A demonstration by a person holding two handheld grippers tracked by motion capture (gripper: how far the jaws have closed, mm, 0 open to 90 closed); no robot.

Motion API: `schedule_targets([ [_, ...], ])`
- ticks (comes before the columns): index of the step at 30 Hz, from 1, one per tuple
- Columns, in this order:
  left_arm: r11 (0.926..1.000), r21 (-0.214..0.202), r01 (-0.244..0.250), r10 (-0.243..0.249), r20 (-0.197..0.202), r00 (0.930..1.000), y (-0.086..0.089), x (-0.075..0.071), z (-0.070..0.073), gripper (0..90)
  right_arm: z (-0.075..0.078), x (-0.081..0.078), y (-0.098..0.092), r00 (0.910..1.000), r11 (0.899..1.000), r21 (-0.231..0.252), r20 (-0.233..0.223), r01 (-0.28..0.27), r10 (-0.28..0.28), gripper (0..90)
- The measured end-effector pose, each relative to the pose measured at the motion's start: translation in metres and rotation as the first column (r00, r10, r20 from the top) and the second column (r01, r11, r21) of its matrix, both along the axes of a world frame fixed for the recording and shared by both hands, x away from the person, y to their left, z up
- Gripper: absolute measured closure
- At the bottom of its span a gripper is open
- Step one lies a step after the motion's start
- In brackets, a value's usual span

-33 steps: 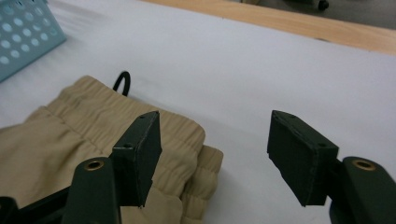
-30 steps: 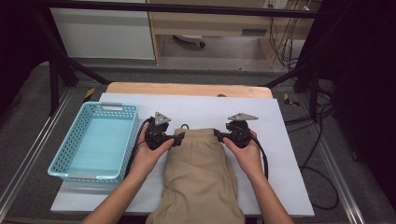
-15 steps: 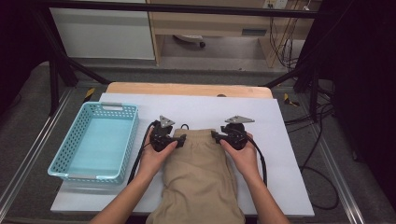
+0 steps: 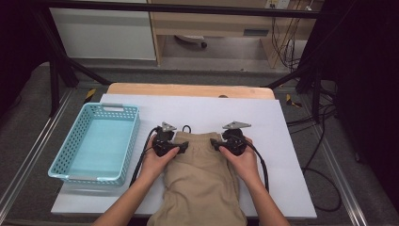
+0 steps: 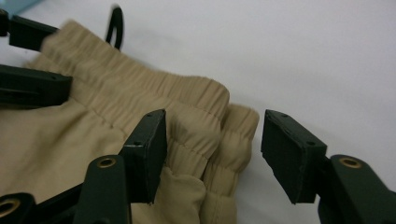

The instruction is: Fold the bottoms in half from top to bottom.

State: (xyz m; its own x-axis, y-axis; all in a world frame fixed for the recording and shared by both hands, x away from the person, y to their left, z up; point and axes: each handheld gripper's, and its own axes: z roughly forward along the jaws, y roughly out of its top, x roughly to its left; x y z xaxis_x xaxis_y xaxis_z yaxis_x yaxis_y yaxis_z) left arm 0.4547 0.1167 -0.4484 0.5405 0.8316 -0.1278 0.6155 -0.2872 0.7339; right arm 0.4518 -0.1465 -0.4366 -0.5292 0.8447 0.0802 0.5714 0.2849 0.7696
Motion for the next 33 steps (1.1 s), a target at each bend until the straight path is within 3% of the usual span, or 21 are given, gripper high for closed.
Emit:
schedule_targets([
  [4, 0.9997, 0.014, 0.021, -0.021, 0.008, 0.9997, 0.000, -0.003, -0.003, 22.9, -0.013, -0.004, -0.005, 0.9998, 1.000, -0.005, -0.021, -0.005, 0.005, 37.1],
  [8, 0.9994, 0.015, 0.031, -0.031, -0.013, 0.9994, 0.000, -0.002, -0.004, 23.0, -0.018, -0.001, -0.007, 0.9990, 1.000, 0.020, -0.045, -0.003, 0.004, 36.2],
  [13, 0.9972, 0.056, 0.049, -0.049, -0.012, 0.9987, -0.003, -0.002, -0.003, 23.1, -0.020, 0.001, -0.008, 0.9986, 0.999, 0.034, -0.052, -0.008, 0.010, 36.2],
  [17, 0.9944, 0.072, 0.077, -0.076, -0.018, 0.9969, -0.006, -0.003, -0.001, 26.9, -0.019, 0.000, -0.007, 0.9980, 0.998, 0.047, -0.055, -0.029, 0.032, 45.3],
  [25, 0.9937, 0.073, 0.085, -0.084, -0.016, 0.9964, -0.006, -0.004, -0.001, 32.2, -0.016, -0.005, 0.000, 0.9986, 0.999, -0.010, -0.012, -0.052, 0.052, 55.9],
  [33, 0.9971, 0.036, 0.067, -0.066, -0.027, 0.9974, -0.005, -0.007, 0.000, 41.2, -0.013, -0.010, 0.005, 0.9970, 0.997, -0.040, 0.022, -0.073, 0.074, 69.9],
])
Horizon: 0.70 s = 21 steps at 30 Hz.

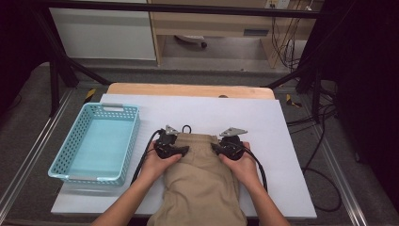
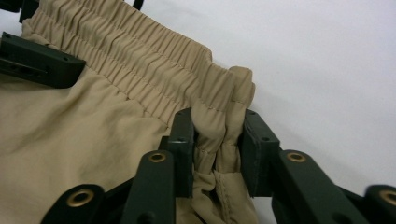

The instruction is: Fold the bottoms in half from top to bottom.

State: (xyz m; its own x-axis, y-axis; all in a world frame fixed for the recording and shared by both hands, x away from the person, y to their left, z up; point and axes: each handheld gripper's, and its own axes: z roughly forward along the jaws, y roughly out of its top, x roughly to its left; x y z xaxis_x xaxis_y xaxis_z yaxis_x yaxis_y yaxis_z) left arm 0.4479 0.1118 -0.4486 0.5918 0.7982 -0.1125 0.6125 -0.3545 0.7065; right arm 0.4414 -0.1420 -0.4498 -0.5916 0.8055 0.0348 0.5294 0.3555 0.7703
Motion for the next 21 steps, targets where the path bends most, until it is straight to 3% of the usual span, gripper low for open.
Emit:
schedule_targets([
  [3, 0.9992, -0.038, -0.013, 0.012, -0.028, 0.9995, 0.003, -0.001, 0.002, 50.3, 0.003, -0.002, 0.001, 0.9998, 1.000, -0.010, 0.021, -0.006, 0.006, 72.4],
  [7, 0.9986, -0.052, -0.008, 0.008, -0.008, 0.9999, 0.004, 0.000, 0.007, 56.9, 0.012, -0.003, 0.002, 0.9985, 1.000, -0.015, 0.053, -0.013, 0.014, 73.5],
  [14, 0.9973, -0.074, 0.000, 0.007, 0.092, 0.9957, -0.004, 0.010, 0.036, 57.8, 0.035, 0.003, -0.005, 0.9932, 1.000, 0.021, 0.115, 0.015, -0.017, 73.7],
  [21, 0.9957, -0.092, 0.007, 0.010, 0.187, 0.9824, -0.010, 0.025, 0.081, 57.7, 0.083, 0.018, -0.015, 0.9818, 0.998, 0.052, 0.184, 0.036, -0.045, 73.5],
])
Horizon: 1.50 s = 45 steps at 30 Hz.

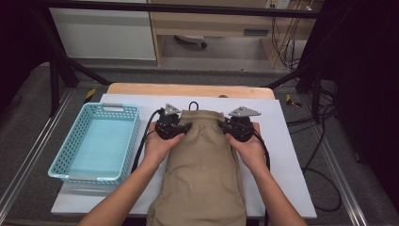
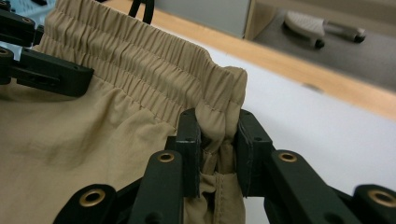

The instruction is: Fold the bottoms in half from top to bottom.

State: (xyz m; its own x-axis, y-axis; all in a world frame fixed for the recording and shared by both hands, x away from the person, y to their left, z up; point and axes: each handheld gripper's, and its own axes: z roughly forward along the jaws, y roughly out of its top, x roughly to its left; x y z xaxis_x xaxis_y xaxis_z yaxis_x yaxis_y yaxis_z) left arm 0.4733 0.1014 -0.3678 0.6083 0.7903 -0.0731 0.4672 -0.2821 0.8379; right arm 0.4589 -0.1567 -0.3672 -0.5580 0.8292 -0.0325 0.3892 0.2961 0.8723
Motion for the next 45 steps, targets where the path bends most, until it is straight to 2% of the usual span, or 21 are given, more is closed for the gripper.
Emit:
schedule_targets([
  [5, 1.0000, -0.005, -0.003, 0.004, 0.061, 0.9981, -0.001, 0.009, 0.027, 57.7, 0.028, 0.009, -0.001, 0.9991, 1.000, 0.018, 0.039, 0.019, -0.019, 73.5],
  [9, 0.9997, -0.019, -0.016, 0.018, 0.111, 0.9936, -0.002, 0.015, 0.054, 57.6, 0.053, 0.016, 0.000, 0.9965, 0.999, 0.017, 0.077, 0.031, -0.033, 73.5],
  [14, 0.9988, -0.038, -0.030, 0.036, 0.157, 0.9870, 0.001, 0.022, 0.083, 57.5, 0.088, 0.024, 0.007, 0.9887, 0.999, -0.001, 0.142, 0.050, -0.049, 73.5],
  [18, 0.9985, -0.041, -0.035, 0.042, 0.183, 0.9821, 0.004, 0.028, 0.102, 57.4, 0.107, 0.029, 0.011, 0.9827, 0.998, 0.018, 0.173, 0.065, -0.067, 73.5],
  [22, 0.9981, -0.048, -0.039, 0.049, 0.219, 0.9746, 0.004, 0.032, 0.119, 57.4, 0.125, 0.033, 0.015, 0.9747, 0.997, 0.003, 0.209, 0.082, -0.081, 73.5],
  [23, 0.9978, -0.051, -0.043, 0.053, 0.233, 0.9711, 0.003, 0.034, 0.125, 57.4, 0.132, 0.035, 0.016, 0.9701, 0.996, -0.002, 0.226, 0.092, -0.089, 73.4],
  [26, 0.9974, -0.058, -0.042, 0.056, 0.252, 0.9661, 0.002, 0.039, 0.133, 57.3, 0.142, 0.040, 0.018, 0.9634, 0.994, -0.003, 0.247, 0.109, -0.105, 73.4],
  [28, 0.9960, -0.078, -0.043, 0.061, 0.254, 0.9652, 0.002, 0.042, 0.138, 57.2, 0.149, 0.043, 0.018, 0.9593, 0.993, 0.000, 0.259, 0.116, -0.112, 73.5],
  [31, 0.9961, -0.075, -0.046, 0.065, 0.264, 0.9623, 0.002, 0.045, 0.141, 57.1, 0.154, 0.046, 0.019, 0.9577, 0.993, 0.012, 0.261, 0.122, -0.121, 73.4],
  [34, 0.9972, -0.061, -0.043, 0.057, 0.254, 0.9655, 0.002, 0.046, 0.137, 57.0, 0.151, 0.046, 0.019, 0.9592, 0.993, 0.000, 0.258, 0.120, -0.116, 73.4],
  [40, 0.9962, -0.074, -0.046, 0.063, 0.243, 0.9681, 0.001, 0.048, 0.128, 56.9, 0.143, 0.047, 0.018, 0.9622, 0.993, -0.005, 0.248, 0.117, -0.112, 73.4],
  [45, 0.9932, -0.103, -0.054, 0.079, 0.248, 0.9656, 0.002, 0.055, 0.136, 56.9, 0.147, 0.054, 0.021, 0.9561, 0.992, -0.011, 0.268, 0.126, -0.119, 73.4],
])
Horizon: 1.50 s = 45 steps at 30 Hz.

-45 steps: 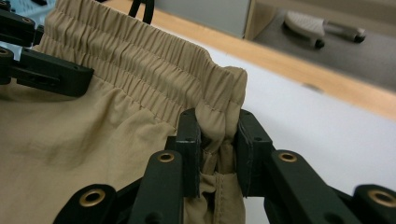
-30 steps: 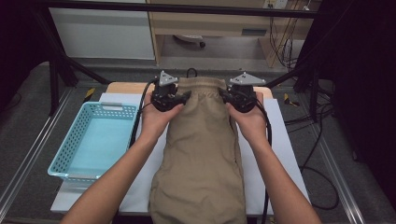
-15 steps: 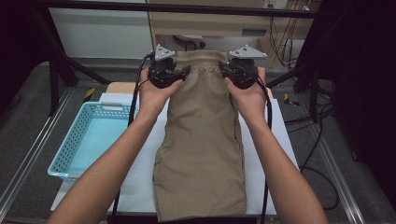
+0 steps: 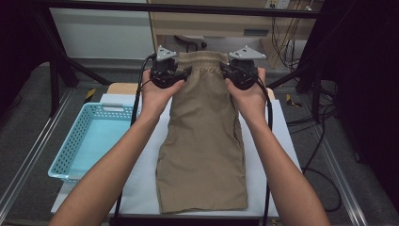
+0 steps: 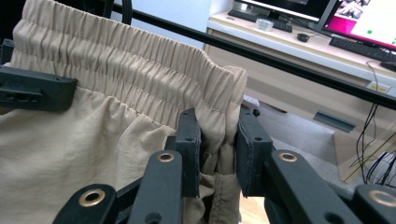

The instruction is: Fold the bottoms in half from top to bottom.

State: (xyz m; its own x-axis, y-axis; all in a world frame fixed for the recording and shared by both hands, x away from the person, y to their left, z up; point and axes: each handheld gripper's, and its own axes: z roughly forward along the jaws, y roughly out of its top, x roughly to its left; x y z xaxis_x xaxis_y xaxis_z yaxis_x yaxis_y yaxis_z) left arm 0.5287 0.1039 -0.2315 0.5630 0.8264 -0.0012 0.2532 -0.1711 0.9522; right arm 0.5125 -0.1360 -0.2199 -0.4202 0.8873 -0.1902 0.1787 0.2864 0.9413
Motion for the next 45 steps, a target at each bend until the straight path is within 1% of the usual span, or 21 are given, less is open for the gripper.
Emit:
schedule_targets([
  [3, 0.9999, -0.009, -0.010, 0.010, 0.009, 0.9999, 0.000, 0.005, 0.010, 56.8, 0.008, 0.005, 0.003, 0.9997, 1.000, 0.002, 0.022, 0.012, -0.012, 73.4],
  [6, 0.9999, -0.006, -0.010, 0.010, 0.006, 0.9999, 0.000, 0.007, 0.012, 56.7, 0.010, 0.005, 0.004, 0.9990, 1.000, 0.015, 0.042, 0.017, -0.017, 73.4],
  [10, 1.0000, -0.002, 0.003, -0.003, -0.006, 1.0000, -0.001, 0.005, 0.002, 56.5, -0.001, 0.000, 0.002, 0.9989, 1.000, 0.021, 0.045, 0.016, -0.017, 73.3],
  [16, 0.9999, 0.011, 0.013, -0.013, -0.018, 0.9998, -0.006, -0.004, -0.016, 56.4, -0.019, -0.005, -0.003, 0.9998, 1.000, 0.005, 0.015, 0.014, -0.014, 73.3],
  [19, 0.9995, 0.029, 0.015, -0.014, -0.030, 0.9995, -0.007, -0.008, -0.023, 56.3, -0.028, -0.007, -0.005, 1.0000, 1.000, 0.008, 0.002, 0.010, -0.010, 73.3],
  [22, 0.9995, 0.032, 0.009, -0.008, -0.035, 0.9993, -0.008, -0.013, -0.028, 56.3, -0.036, -0.010, -0.006, 1.0000, 1.000, 0.013, -0.005, 0.006, -0.006, 73.2],
  [26, 0.9992, 0.040, 0.008, -0.007, -0.037, 0.9993, -0.008, -0.017, -0.033, 56.3, -0.040, -0.014, -0.006, 0.9999, 1.000, -0.003, -0.013, -0.003, 0.003, 73.2],
  [27, 0.9995, 0.030, 0.009, -0.008, -0.040, 0.9992, -0.008, -0.018, -0.035, 56.3, -0.041, -0.014, -0.006, 0.9999, 1.000, -0.005, -0.012, -0.005, 0.005, 73.2],
  [30, 0.9994, 0.033, 0.011, -0.010, -0.039, 0.9992, -0.008, -0.020, -0.037, 56.3, -0.043, -0.016, -0.006, 0.9998, 1.000, -0.007, -0.015, -0.009, 0.009, 73.2],
  [31, 0.9995, 0.031, 0.011, -0.010, -0.038, 0.9992, -0.008, -0.021, -0.038, 56.3, -0.044, -0.017, -0.006, 0.9999, 1.000, -0.008, -0.009, -0.008, 0.008, 73.2],
  [34, 0.9992, 0.037, 0.013, -0.012, -0.035, 0.9993, -0.010, -0.023, -0.039, 56.3, -0.047, -0.020, -0.007, 1.0000, 1.000, -0.001, 0.002, -0.004, 0.004, 73.2],
  [37, 0.9991, 0.039, 0.014, -0.013, -0.032, 0.9994, -0.011, -0.025, -0.040, 56.3, -0.051, -0.021, -0.008, 1.0000, 1.000, 0.005, -0.001, -0.004, 0.004, 73.2],
  [42, 0.9976, 0.065, 0.024, -0.022, -0.022, 0.9995, -0.015, -0.028, -0.045, 56.4, -0.056, -0.022, -0.012, 0.9999, 1.000, 0.013, -0.010, -0.006, 0.006, 73.2],
  [45, 0.9976, 0.064, 0.024, -0.023, -0.025, 0.9994, -0.015, -0.028, -0.047, 56.3, -0.059, -0.022, -0.012, 0.9999, 1.000, 0.014, -0.014, -0.005, 0.006, 73.2],
])
